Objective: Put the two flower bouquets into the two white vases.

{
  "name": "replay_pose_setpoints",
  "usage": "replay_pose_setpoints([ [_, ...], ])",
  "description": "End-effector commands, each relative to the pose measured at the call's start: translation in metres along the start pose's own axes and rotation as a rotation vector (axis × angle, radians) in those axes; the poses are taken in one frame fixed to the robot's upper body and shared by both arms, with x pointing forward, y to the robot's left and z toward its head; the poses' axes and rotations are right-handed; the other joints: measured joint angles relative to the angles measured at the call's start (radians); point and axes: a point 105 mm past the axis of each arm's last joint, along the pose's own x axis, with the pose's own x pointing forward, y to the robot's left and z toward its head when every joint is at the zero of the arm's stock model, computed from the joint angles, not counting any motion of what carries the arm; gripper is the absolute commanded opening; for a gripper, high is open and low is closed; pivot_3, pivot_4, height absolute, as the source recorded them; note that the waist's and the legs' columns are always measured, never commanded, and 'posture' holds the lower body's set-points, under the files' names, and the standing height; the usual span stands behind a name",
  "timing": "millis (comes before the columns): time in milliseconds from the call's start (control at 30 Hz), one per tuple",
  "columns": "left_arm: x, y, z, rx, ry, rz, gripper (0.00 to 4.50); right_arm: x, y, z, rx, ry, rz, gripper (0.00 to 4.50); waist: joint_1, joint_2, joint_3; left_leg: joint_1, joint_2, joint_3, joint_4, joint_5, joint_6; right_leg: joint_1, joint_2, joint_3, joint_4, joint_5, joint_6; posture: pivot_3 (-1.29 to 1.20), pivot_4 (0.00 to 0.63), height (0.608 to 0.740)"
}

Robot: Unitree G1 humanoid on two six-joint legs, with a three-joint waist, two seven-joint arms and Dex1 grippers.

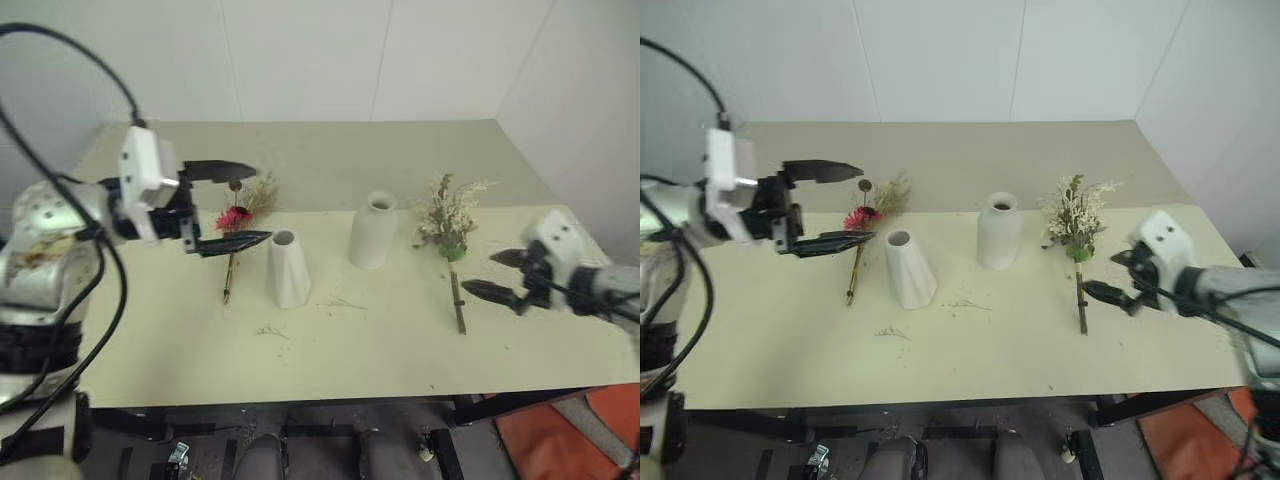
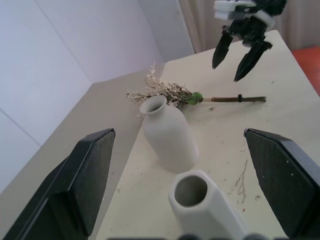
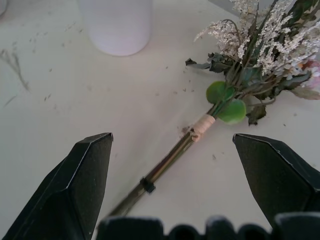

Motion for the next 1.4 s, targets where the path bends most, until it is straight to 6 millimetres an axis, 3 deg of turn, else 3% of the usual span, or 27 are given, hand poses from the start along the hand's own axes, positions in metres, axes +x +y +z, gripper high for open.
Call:
replay_pose_setpoints([
  [33, 0.014, 0.003, 0.004, 0.054, -0.016, -0.042, 4.5, 0.023, -0.014, -0.003, 0.075, 0.052, -0.115, 4.49, 0.001, 0.0, 0.0, -0.001, 0.0, 0.0, 0.0, 0.0, 0.0, -0.002, 0.0, 0.0, 0.0, 0.0, 0.0, 0.0, 0.15, 0.74],
  [167, 0.02, 0.004, 0.005, 0.049, -0.047, -0.039, 4.5, 0.042, -0.016, -0.001, 0.168, 0.087, -0.17, 4.49, 0.007, 0.0, 0.0, -0.016, -0.001, 0.0, 0.001, 0.001, 0.0, -0.018, -0.001, 0.001, 0.004, 0.001, 0.0, 0.0, 0.15, 0.74],
  [400, 0.022, -0.002, -0.001, 0.032, -0.041, -0.031, 4.5, 0.061, -0.029, -0.005, 0.285, 0.168, -0.275, 4.49, 0.006, 0.001, 0.0, -0.017, -0.001, -0.001, 0.002, 0.001, -0.001, -0.018, -0.001, -0.001, 0.003, 0.001, 0.0, 0.0, 0.15, 0.74],
  [833, 0.01, -0.007, -0.009, 0.011, -0.006, 0.031, 4.5, 0.058, -0.045, 0.005, 0.319, 0.168, -0.308, 0.23, 0.004, 0.001, 0.0, -0.016, -0.001, 0.0, 0.002, 0.001, -0.001, -0.018, -0.001, 0.0, 0.003, 0.002, 0.0, 0.0, 0.15, 0.74],
  [1100, 0.009, -0.005, -0.011, 0.015, 0.006, 0.044, 4.5, 0.057, -0.051, 0.011, 0.294, 0.147, -0.341, 0.23, 0.004, 0.001, 0.0, -0.018, -0.001, -0.001, 0.001, 0.001, -0.001, -0.018, -0.001, -0.001, 0.003, 0.002, 0.0, 0.0, 0.15, 0.74],
  [1167, 0.005, -0.005, -0.011, 0.013, 0.014, 0.052, 4.5, 0.051, -0.061, 0.035, 0.226, 0.007, -0.43, 0.23, 0.004, 0.001, 0.0, -0.018, -0.001, -0.001, 0.001, 0.001, -0.001, -0.018, -0.001, -0.001, 0.003, 0.002, 0.0, 0.0, 0.15, 0.74],
  [1300, -0.006, -0.004, -0.015, 0.002, 0.048, 0.07, 4.5, 0.024, -0.071, 0.104, 0.088, -0.435, -0.589, 0.23, -0.007, 0.002, 0.0, -0.018, 0.0, 0.0, 0.001, 0.001, -0.001, -0.02, -0.001, 0.0, 0.004, 0.002, 0.0, 0.0, 0.15, 0.74],
  [1400, -0.013, -0.003, -0.019, -0.003, 0.083, 0.077, 4.5, -0.003, -0.066, 0.158, 0.169, -0.794, -0.589, 0.23, -0.018, 0.002, 0.0, -0.017, 0.0, 0.0, 0.001, 0.001, -0.001, -0.02, -0.001, 0.0, 0.006, 0.002, 0.0, 0.0, 0.15, 0.74],
])
